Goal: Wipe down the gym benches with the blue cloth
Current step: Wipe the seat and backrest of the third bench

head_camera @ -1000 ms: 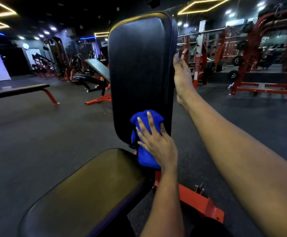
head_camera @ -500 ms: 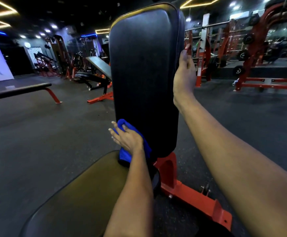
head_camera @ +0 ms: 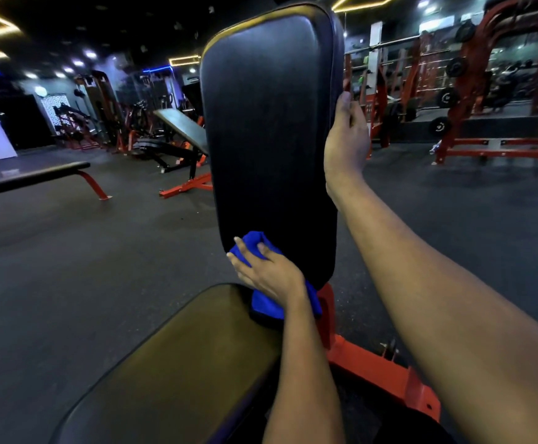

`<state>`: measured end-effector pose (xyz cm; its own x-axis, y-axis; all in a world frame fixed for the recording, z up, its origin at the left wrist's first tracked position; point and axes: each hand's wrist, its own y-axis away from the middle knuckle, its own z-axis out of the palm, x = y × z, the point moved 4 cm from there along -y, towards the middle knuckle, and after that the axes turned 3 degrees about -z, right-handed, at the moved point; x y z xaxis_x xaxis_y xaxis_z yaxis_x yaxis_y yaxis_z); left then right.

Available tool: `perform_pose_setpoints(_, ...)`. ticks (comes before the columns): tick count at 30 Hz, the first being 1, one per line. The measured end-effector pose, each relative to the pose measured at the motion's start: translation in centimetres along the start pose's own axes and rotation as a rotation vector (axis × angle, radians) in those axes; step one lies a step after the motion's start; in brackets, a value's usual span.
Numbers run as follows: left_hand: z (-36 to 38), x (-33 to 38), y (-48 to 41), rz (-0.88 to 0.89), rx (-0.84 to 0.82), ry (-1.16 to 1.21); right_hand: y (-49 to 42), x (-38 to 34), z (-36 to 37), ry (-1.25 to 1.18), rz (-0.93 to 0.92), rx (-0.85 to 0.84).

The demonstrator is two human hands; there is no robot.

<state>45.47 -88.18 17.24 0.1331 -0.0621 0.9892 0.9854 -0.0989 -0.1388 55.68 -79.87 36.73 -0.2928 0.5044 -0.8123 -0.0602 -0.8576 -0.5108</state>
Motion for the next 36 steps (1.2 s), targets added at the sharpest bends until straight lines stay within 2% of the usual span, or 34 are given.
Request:
perform_pose_setpoints(9,-1.0,-1.2,-10.6,-0.121,0.033,0.046,-0.2,0.4,0.0,0.015,-0.024,0.015)
perform_pose_setpoints(13,-0.9,-0.4,-5.9,-0.068,0.070,0.051,0.0,1.1,-0.1,-0.018,-0.039,-0.043)
perform_pose_setpoints(17,-0.2,-0.3,2.0,0.024,0.043,0.040,1.4,2.7,-0.2,-0.030,0.078,-0.180)
perform_pose_setpoints(19,0.1,-0.6,3.7,0.074,-0.007,0.022,1.7,3.4,-0.6,-0.001,0.117,-0.183)
perform_pose_setpoints(22,0.3,-0.5,2.1,0.053,-0.011,0.037,1.7,3.7,-1.3,0.048,0.085,-0.123)
perform_pose_setpoints(28,-0.1,1.4,-6.5,0.034,0.040,0.037,2.2,3.5,-1.4,0.037,0.063,-0.051)
perform_pose_setpoints(30,-0.3,3.4,-8.4,0.136,0.015,0.031,2.2,3.5,-1.1,0.057,0.040,-0.059)
perform_pose_setpoints(36,2.0,14.3,-9.3,0.659,-0.054,0.069,1.7,4.0,-1.1,0.075,0.046,-0.084)
